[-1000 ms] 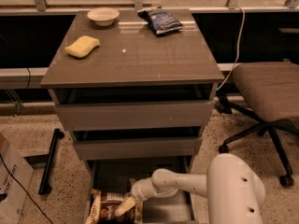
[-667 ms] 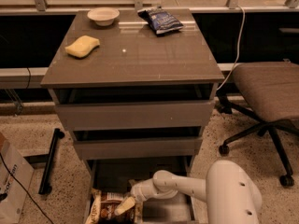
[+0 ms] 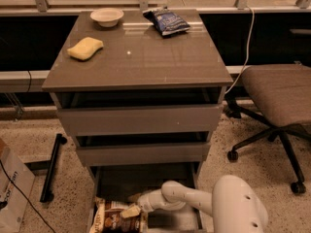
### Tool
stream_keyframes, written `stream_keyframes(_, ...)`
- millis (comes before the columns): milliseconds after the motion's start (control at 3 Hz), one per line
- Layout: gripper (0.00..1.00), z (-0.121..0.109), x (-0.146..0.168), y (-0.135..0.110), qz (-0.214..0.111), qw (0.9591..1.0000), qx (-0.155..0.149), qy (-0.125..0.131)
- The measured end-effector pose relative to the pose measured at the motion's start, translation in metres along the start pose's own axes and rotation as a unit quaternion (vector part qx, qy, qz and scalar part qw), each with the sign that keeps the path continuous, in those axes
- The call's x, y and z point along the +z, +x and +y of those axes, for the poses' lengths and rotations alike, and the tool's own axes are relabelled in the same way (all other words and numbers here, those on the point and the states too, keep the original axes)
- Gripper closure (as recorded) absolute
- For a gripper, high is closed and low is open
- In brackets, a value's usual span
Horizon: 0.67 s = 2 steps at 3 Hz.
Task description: Pick brown chip bag from bottom drawer and place on counter
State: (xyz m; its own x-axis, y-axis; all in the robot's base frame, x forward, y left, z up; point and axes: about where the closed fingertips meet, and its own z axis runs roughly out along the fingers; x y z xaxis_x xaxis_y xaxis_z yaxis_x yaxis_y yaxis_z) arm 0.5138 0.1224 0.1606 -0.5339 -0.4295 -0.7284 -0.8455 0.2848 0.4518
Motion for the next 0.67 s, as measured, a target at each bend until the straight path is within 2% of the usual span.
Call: stream_keyframes(667,0.89,0.004,-0.011,-0.001,-0.013,0.9999,0.000,0.007)
